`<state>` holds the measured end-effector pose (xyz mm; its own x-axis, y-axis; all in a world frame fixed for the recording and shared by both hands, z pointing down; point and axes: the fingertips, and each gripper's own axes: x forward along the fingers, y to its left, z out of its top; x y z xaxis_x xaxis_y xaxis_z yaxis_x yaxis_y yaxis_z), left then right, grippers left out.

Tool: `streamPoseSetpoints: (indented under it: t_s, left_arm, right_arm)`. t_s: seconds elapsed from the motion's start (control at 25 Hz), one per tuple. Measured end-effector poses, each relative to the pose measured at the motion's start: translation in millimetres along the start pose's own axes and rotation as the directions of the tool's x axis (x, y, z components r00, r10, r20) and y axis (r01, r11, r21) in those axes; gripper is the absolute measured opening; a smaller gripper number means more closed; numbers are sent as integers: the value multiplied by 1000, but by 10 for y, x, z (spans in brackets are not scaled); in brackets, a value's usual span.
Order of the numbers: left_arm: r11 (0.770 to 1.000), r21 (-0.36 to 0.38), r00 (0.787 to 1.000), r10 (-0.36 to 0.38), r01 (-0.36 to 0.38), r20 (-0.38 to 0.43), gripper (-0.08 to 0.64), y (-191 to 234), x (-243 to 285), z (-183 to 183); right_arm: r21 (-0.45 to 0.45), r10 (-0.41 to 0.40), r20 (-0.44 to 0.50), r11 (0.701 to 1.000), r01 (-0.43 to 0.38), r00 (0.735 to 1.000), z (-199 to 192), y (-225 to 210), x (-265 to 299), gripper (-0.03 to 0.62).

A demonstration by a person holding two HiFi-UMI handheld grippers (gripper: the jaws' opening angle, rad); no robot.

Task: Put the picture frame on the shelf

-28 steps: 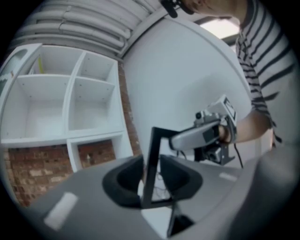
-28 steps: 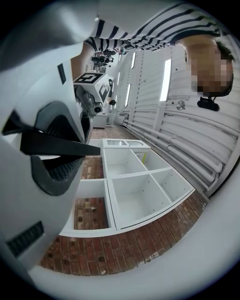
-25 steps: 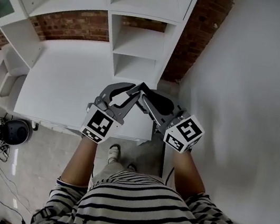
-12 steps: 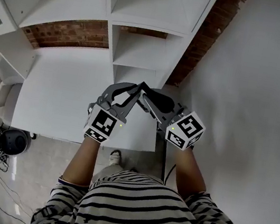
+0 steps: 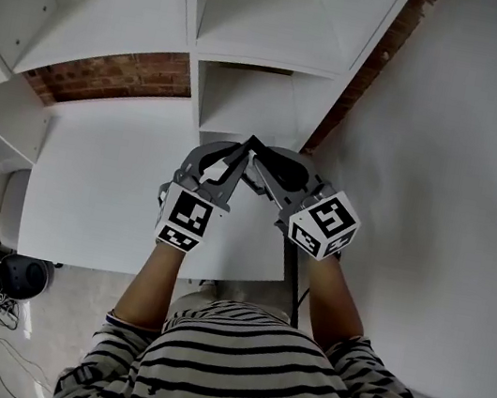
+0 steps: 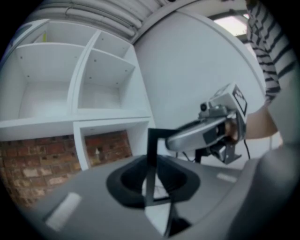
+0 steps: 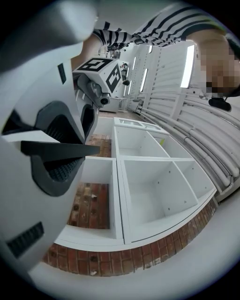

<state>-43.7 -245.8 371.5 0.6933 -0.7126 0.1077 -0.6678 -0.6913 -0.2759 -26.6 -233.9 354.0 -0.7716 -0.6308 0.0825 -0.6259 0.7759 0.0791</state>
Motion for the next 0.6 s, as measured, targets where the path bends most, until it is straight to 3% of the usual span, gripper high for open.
streamPoseSetpoints:
  t_s: [0.28, 0.6]
  left_arm:
    - [999, -47, 1000, 25, -25, 1, 69, 214, 121, -36]
    - [991, -96, 995, 92, -95, -34, 69, 363, 342, -83]
  right_arm:
    - [-4, -54, -6, 999, 54, 999, 30, -156, 207, 61]
    - [-8, -13, -14, 1000, 13, 1000, 1, -414, 337, 61]
